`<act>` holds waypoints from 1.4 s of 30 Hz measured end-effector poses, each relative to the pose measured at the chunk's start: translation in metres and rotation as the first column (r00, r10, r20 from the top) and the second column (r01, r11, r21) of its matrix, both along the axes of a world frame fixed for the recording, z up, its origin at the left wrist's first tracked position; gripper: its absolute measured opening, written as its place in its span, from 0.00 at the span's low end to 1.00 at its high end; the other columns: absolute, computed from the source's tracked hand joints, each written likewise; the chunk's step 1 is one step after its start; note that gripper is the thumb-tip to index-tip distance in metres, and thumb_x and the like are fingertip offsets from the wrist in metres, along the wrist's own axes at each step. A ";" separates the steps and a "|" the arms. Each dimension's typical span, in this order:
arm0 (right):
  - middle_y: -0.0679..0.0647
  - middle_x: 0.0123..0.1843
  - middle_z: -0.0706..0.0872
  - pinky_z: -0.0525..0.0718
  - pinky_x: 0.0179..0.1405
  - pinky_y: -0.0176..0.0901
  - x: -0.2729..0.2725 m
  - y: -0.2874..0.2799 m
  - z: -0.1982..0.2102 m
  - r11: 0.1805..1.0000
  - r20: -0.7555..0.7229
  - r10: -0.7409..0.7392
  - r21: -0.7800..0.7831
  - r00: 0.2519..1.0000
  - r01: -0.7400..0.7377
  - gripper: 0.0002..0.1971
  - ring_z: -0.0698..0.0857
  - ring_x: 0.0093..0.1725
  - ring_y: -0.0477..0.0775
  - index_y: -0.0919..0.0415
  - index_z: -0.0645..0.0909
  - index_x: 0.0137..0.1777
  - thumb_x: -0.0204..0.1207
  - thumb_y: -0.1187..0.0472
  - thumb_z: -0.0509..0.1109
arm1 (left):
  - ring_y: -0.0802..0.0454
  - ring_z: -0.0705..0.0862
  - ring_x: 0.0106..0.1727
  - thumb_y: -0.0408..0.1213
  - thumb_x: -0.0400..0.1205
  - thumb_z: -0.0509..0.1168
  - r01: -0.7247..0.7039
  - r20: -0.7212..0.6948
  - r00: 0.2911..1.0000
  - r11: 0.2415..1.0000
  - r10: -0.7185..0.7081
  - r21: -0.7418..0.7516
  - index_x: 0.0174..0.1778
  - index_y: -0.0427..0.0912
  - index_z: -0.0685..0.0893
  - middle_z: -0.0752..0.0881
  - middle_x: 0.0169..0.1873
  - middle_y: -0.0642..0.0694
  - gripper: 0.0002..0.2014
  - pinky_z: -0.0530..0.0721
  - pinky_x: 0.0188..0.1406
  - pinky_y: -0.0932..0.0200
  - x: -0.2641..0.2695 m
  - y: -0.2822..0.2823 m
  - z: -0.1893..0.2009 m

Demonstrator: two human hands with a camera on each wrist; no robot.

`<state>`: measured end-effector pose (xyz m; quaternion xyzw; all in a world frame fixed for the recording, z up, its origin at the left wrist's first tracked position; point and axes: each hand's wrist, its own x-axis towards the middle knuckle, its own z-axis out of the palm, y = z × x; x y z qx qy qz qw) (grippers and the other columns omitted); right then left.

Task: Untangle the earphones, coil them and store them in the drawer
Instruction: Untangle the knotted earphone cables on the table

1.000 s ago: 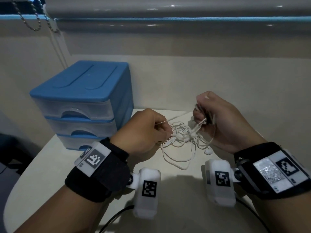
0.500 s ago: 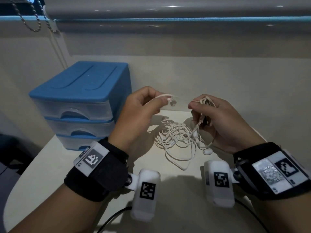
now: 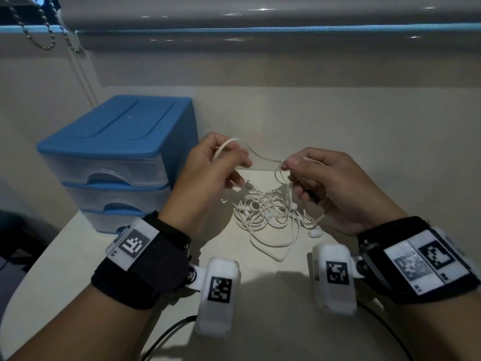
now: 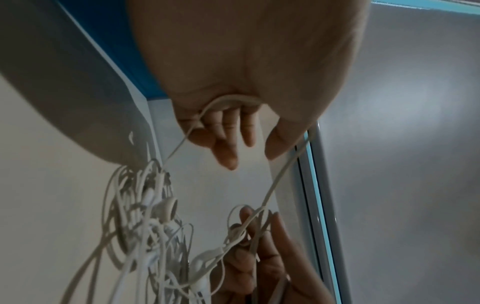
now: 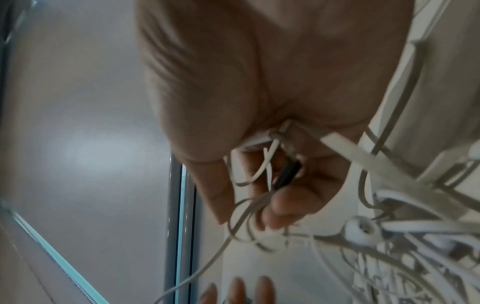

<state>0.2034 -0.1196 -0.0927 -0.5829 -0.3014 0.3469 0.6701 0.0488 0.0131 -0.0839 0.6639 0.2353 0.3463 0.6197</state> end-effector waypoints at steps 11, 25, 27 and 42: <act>0.67 0.51 0.89 0.93 0.46 0.47 -0.005 -0.002 0.005 0.953 -0.111 0.250 0.204 0.962 -0.224 0.21 0.91 0.46 0.60 0.75 0.82 0.66 0.72 0.76 0.69 | 0.45 0.89 0.47 0.26 0.79 0.76 0.302 -0.116 0.948 0.953 -0.296 0.031 0.55 0.38 0.88 0.91 0.43 0.35 0.10 0.88 0.54 0.49 0.003 -0.004 -0.014; 0.54 0.37 0.83 0.66 0.17 0.29 0.011 0.001 0.003 0.977 -0.067 -0.116 0.173 0.991 0.126 0.11 0.71 0.22 0.43 0.67 0.86 0.57 0.86 0.73 0.62 | 0.46 0.84 0.45 0.36 0.90 0.64 0.142 -0.054 0.989 0.987 -0.138 0.070 0.49 0.31 0.87 0.90 0.45 0.35 0.12 0.82 0.46 0.56 0.003 0.002 -0.013; 0.53 0.36 0.80 0.61 0.15 0.30 0.011 0.000 0.003 0.985 -0.015 -0.104 0.137 0.994 0.105 0.10 0.65 0.21 0.44 0.65 0.87 0.57 0.86 0.69 0.63 | 0.48 0.84 0.43 0.35 0.90 0.63 0.147 -0.053 0.988 0.985 -0.143 0.086 0.52 0.30 0.87 0.90 0.44 0.39 0.12 0.83 0.44 0.60 0.002 0.001 -0.011; 0.53 0.26 0.79 0.67 0.20 0.25 0.003 -0.001 0.000 0.999 0.380 0.035 -0.048 0.924 -0.018 0.07 0.71 0.19 0.38 0.66 0.89 0.42 0.82 0.65 0.73 | 0.56 0.78 0.30 0.31 0.88 0.65 0.137 -0.032 0.990 0.990 -0.136 0.031 0.55 0.32 0.92 0.86 0.38 0.42 0.10 0.79 0.27 0.69 0.004 -0.002 -0.008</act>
